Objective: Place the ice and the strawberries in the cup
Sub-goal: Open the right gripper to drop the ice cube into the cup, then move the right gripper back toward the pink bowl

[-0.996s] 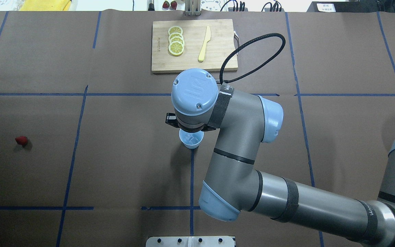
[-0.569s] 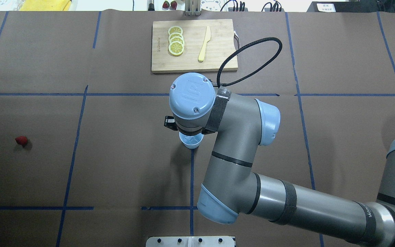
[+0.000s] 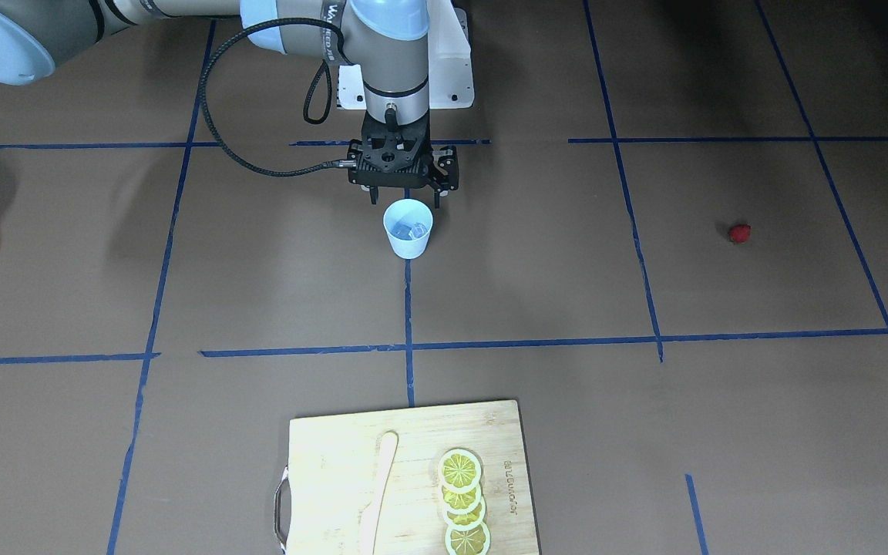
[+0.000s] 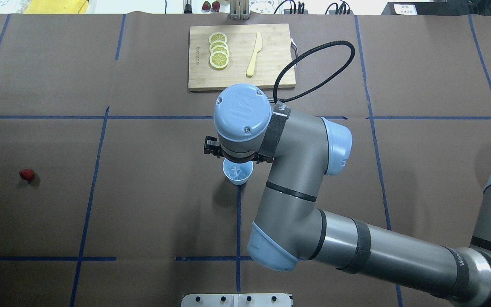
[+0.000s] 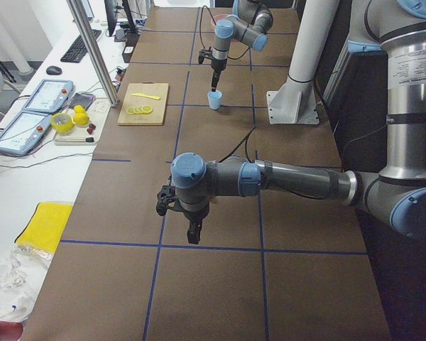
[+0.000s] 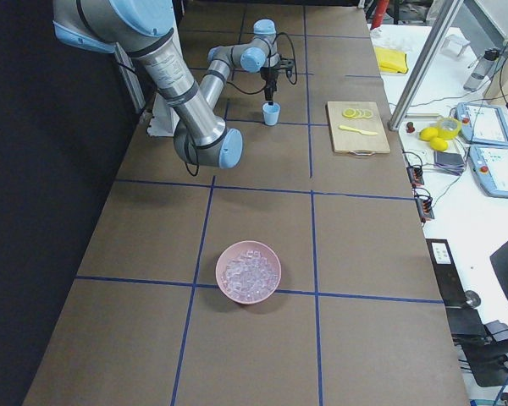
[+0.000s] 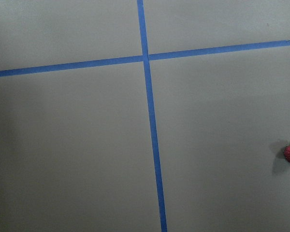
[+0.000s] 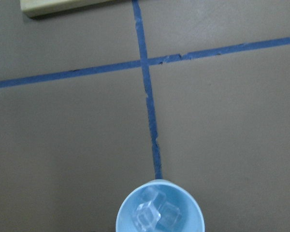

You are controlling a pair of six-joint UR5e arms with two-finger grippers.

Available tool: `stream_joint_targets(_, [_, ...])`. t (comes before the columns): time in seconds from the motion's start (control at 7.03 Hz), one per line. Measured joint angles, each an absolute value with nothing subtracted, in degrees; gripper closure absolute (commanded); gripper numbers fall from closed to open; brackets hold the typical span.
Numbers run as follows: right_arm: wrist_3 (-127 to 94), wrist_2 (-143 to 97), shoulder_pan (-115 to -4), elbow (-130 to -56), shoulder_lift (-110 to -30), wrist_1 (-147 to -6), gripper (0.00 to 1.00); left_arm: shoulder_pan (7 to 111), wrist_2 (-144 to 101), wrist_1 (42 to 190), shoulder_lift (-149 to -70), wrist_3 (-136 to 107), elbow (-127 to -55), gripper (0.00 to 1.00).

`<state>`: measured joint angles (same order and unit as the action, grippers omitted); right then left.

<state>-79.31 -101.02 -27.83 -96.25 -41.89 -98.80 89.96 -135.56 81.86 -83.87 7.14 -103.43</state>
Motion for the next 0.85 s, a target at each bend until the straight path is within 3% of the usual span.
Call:
stream_joint_targets(0.43, [-66.6,-110.8,-39.7,-97.4,-46.2,-98.8,0.01,89.6,-135.2,81.8,-84.3,7.1,-103.8,0.0])
stream_joint_targets(0.85, [-40.7,-123.3,-56.0,-102.2,-58.8,-98.8,0.01,89.2,-135.2,82.6,-86.6,6.8,-103.4,0.0])
